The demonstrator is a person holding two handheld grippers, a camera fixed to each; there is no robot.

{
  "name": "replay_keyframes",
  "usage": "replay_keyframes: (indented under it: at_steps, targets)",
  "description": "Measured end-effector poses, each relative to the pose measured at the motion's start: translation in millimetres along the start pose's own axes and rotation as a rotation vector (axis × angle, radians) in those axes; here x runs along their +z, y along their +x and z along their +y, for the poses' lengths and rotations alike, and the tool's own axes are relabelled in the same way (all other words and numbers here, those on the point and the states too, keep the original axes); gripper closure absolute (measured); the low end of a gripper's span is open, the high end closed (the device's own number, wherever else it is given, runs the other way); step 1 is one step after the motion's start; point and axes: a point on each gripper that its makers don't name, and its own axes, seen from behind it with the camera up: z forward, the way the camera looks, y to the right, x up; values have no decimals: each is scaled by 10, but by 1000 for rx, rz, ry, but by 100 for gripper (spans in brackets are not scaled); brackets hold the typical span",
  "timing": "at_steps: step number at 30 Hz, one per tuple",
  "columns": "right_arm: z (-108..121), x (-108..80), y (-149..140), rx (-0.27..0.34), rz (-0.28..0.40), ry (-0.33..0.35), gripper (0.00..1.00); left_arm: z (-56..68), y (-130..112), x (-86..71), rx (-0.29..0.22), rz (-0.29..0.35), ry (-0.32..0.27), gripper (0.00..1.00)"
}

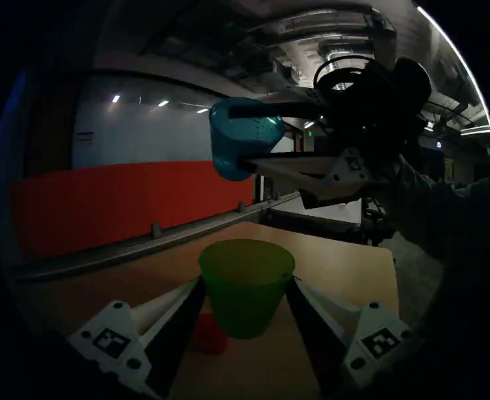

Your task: Pour water

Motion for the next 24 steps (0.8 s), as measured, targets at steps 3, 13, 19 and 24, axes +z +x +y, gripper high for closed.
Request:
replay_keyframes:
  at_steps: [3, 13, 19, 24]
  targets:
    - [31, 16, -4, -38, -4, -5, 8, 9, 8, 12, 0, 3, -4, 16]
    - [152, 39, 0, -125, -10, -34, 8, 42, 27, 12, 2, 7, -10, 16]
    - [203, 47, 18, -174, -12, -48, 8, 67, 29, 1, 5, 7, -12, 16]
    - [259, 44, 53, -218, -10, -59, 8, 79, 47, -4, 6, 11, -13, 17]
